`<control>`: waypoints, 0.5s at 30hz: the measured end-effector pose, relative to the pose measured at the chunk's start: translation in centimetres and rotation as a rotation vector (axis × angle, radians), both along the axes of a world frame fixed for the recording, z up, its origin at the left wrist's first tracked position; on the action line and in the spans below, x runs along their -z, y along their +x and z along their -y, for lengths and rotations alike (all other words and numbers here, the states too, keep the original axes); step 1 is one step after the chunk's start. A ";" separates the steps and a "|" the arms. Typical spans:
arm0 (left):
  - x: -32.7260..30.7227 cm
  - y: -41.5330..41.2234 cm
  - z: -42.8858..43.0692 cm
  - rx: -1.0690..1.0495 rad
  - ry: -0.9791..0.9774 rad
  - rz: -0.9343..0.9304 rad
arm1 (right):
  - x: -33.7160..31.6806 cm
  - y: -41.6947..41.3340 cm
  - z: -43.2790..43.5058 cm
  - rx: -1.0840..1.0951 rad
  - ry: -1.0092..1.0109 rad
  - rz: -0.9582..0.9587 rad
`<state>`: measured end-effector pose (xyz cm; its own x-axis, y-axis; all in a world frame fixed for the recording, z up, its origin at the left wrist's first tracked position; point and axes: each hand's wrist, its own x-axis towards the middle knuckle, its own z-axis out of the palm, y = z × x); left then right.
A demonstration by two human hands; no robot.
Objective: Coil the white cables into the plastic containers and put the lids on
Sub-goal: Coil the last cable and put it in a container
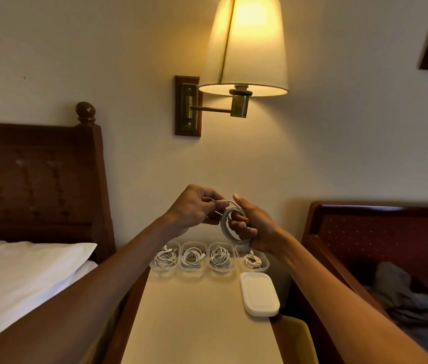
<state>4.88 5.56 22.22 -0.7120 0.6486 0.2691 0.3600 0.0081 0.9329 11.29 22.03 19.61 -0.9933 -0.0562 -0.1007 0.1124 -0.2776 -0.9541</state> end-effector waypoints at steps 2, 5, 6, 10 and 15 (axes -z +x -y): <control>0.1 0.0 -0.1 -0.038 -0.008 -0.002 | 0.0 0.0 0.3 0.119 0.073 -0.018; 0.2 0.0 -0.4 -0.100 -0.009 -0.028 | -0.1 0.0 0.8 0.326 0.194 -0.078; 0.2 0.1 -0.5 -0.121 -0.016 -0.052 | -0.1 0.0 0.8 0.389 0.227 -0.092; -0.2 0.8 -0.8 -0.117 0.016 0.010 | 0.4 -0.1 0.9 0.496 0.276 -0.123; 0.2 1.4 -0.9 -0.124 -0.042 0.253 | 1.3 -0.3 1.2 0.633 0.306 -0.183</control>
<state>6.28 6.49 22.01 -0.8278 0.5589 0.0474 0.1098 0.0785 0.9908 10.95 20.81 18.31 -0.8285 0.5392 0.1510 -0.1500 0.0460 -0.9876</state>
